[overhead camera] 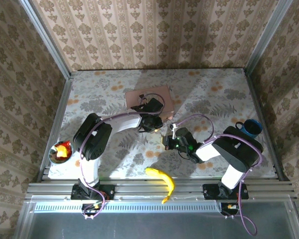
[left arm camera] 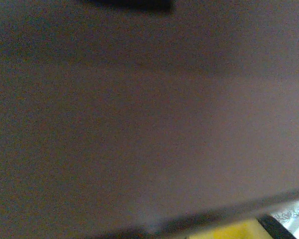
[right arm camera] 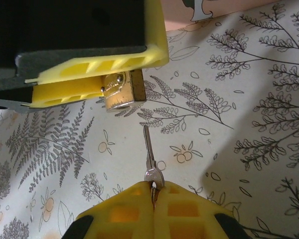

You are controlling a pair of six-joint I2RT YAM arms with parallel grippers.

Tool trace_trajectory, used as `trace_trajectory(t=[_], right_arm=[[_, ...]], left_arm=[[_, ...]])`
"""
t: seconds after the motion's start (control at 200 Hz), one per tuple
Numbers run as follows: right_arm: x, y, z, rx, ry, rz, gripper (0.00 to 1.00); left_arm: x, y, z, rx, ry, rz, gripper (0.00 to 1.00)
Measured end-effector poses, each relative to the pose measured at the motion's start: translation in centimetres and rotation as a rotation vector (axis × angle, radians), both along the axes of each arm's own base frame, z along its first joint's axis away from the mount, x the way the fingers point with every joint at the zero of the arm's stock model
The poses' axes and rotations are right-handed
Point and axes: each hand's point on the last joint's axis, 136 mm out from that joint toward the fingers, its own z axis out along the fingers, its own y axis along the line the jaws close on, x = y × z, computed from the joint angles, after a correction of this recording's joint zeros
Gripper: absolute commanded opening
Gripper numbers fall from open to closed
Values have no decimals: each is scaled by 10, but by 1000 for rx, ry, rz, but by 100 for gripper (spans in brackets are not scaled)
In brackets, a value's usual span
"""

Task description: Unlock a padlock with a key

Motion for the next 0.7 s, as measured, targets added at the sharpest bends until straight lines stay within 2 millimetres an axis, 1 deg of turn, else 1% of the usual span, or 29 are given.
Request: trace_trajectory(t=[0.485, 0.7], right_arm=[[7, 7, 9, 33, -39, -7, 0], [9, 6, 6, 25, -38, -18, 0]], left_arm=[[3, -4, 1, -36, 3, 7, 0], [3, -5, 1, -41, 2, 5, 0]])
